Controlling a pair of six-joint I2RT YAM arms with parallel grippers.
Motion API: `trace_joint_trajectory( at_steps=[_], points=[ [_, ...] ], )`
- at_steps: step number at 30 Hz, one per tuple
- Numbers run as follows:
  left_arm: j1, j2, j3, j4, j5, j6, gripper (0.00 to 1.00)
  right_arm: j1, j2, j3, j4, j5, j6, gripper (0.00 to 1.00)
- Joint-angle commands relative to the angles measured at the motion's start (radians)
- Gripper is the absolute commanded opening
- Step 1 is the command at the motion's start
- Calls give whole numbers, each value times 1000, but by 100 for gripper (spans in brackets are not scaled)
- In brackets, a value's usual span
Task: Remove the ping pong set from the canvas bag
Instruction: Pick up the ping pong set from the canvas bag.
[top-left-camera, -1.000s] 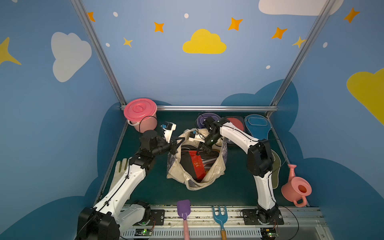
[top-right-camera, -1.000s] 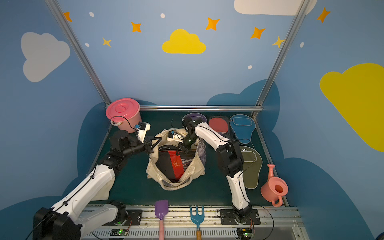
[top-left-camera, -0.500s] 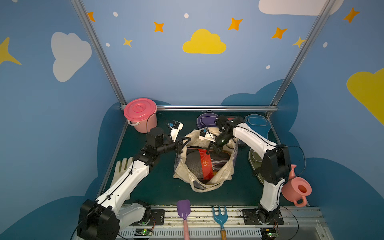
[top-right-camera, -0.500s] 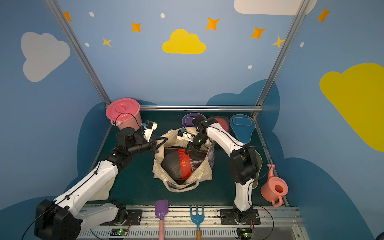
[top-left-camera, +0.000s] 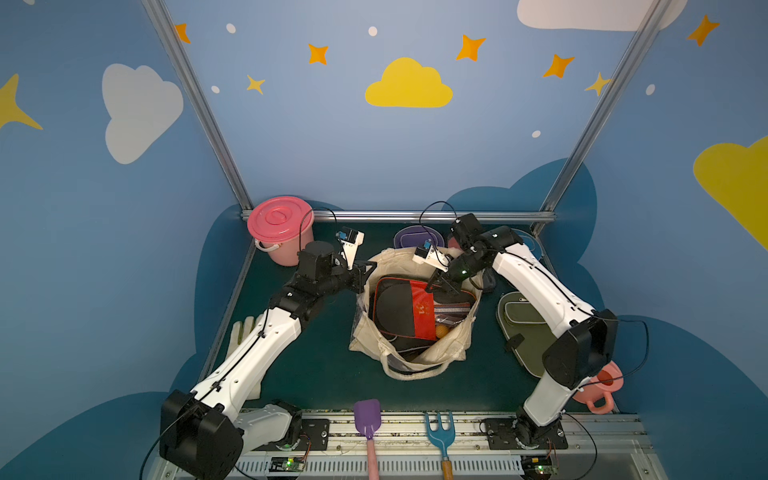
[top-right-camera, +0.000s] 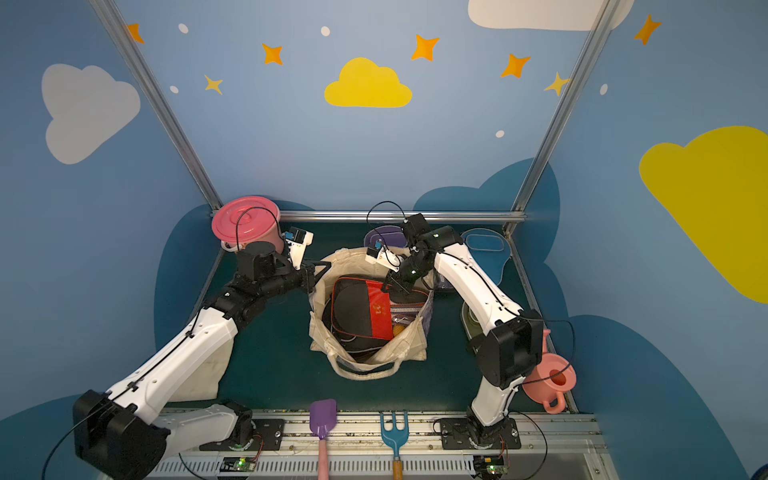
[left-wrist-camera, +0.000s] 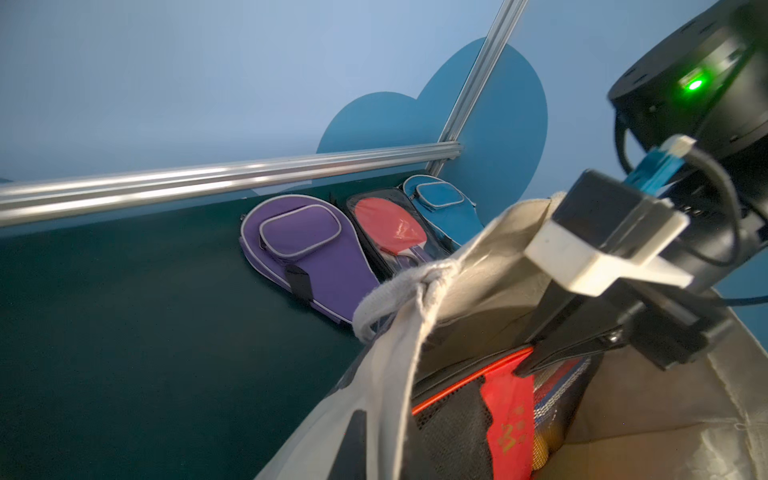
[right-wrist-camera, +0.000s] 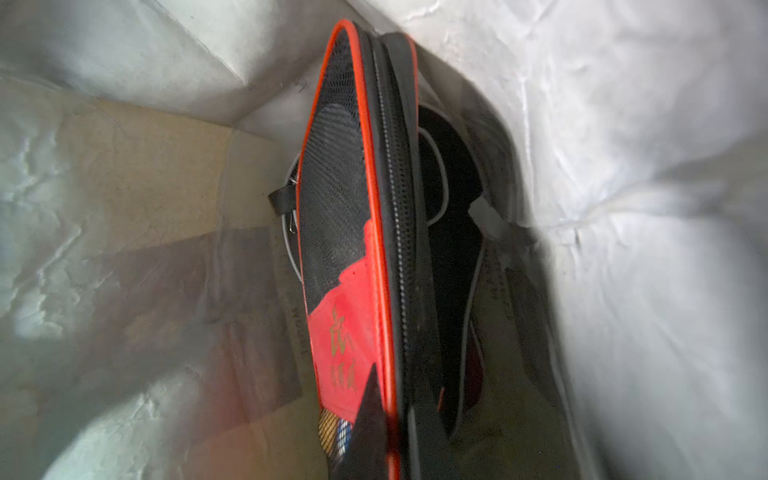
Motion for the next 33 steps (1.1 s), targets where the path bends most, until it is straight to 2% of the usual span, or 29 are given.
trace_joint_trajectory(
  at_steps=[1,7,11,15,20,26,28,33],
  points=[
    [3,-18,39,-21,-71,17,21,-24,-89,75,29,30,44,0],
    [5,-40,82,-57,-110,40,41,-31,-172,76,104,15,70,0],
    [11,-52,112,-64,-89,58,66,-39,-199,123,118,-7,79,0],
    [29,-46,165,-94,22,92,98,-51,-214,189,139,-33,94,0],
    [78,-21,222,-122,268,134,100,-92,-224,255,165,-110,102,0],
    [94,36,239,-97,493,144,100,-163,-195,323,163,-325,94,0],
    [94,60,250,-97,515,147,100,-176,-183,336,160,-386,91,0],
    [96,116,269,-79,489,130,100,-192,-162,333,171,-503,93,0]
  ],
)
